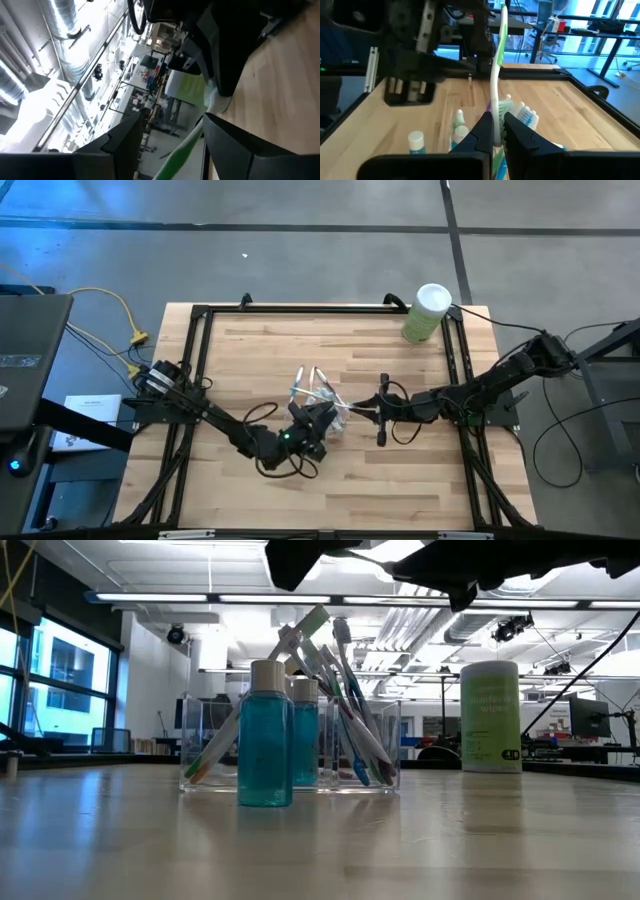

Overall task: Pick & Place toothbrushing station
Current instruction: Put the green toothbrush into the transparent organizer

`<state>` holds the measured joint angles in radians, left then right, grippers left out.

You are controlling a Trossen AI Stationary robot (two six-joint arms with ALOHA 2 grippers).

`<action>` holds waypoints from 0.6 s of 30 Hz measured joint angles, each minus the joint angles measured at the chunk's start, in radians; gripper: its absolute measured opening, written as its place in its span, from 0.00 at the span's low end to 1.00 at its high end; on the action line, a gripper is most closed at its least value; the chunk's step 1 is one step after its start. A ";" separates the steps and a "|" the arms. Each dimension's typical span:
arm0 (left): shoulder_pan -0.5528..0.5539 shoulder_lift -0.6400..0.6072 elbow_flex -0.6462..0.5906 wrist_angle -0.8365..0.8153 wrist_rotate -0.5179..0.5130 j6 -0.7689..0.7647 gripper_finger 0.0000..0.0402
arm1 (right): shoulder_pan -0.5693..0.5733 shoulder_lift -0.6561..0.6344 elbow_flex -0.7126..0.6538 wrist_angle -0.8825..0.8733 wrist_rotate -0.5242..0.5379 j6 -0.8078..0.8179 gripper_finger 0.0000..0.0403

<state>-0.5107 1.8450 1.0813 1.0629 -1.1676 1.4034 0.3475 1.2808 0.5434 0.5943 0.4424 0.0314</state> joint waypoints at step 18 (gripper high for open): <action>0.007 0.000 0.000 -0.101 -0.014 0.021 0.50 | 0.000 0.000 0.055 -0.084 -0.006 0.018 0.03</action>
<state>-0.5037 1.8450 1.0809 0.9620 -1.1820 1.4244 0.3473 1.2808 0.5987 0.5103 0.4360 0.0496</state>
